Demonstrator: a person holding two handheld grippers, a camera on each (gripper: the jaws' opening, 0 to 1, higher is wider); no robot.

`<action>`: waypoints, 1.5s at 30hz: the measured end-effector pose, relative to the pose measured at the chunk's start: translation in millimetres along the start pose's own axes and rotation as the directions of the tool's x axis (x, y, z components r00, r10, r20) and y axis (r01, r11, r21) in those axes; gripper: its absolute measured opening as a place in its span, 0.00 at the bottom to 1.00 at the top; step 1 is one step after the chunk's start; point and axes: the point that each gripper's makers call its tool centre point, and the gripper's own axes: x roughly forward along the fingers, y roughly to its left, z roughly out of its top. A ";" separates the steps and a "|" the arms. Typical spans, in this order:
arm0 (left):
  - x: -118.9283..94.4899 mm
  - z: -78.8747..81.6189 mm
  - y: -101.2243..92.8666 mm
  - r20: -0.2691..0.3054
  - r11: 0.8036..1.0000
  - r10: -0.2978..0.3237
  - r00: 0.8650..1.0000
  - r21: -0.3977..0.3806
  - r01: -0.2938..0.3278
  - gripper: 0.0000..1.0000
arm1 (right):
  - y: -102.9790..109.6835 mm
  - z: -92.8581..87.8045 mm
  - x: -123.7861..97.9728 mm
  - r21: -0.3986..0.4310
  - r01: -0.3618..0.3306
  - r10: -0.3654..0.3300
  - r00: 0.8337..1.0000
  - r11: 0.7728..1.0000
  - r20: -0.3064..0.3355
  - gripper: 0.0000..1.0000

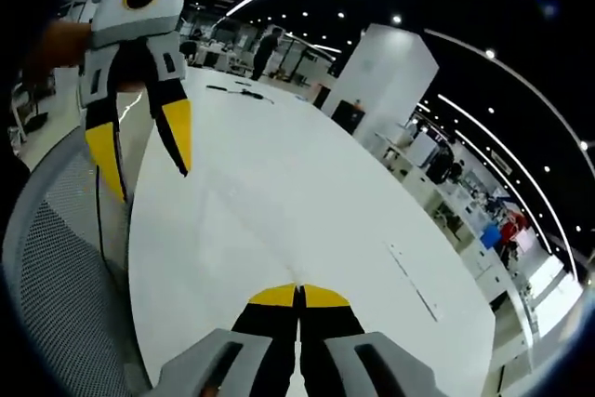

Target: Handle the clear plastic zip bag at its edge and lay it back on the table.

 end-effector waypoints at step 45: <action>-40.0 -90.5 4.3 -0.121 0.982 0.134 0.984 -0.118 -0.148 0.38 | 30.9 -70.7 84.1 0.236 -0.033 0.077 0.980 0.971 -0.182 0.00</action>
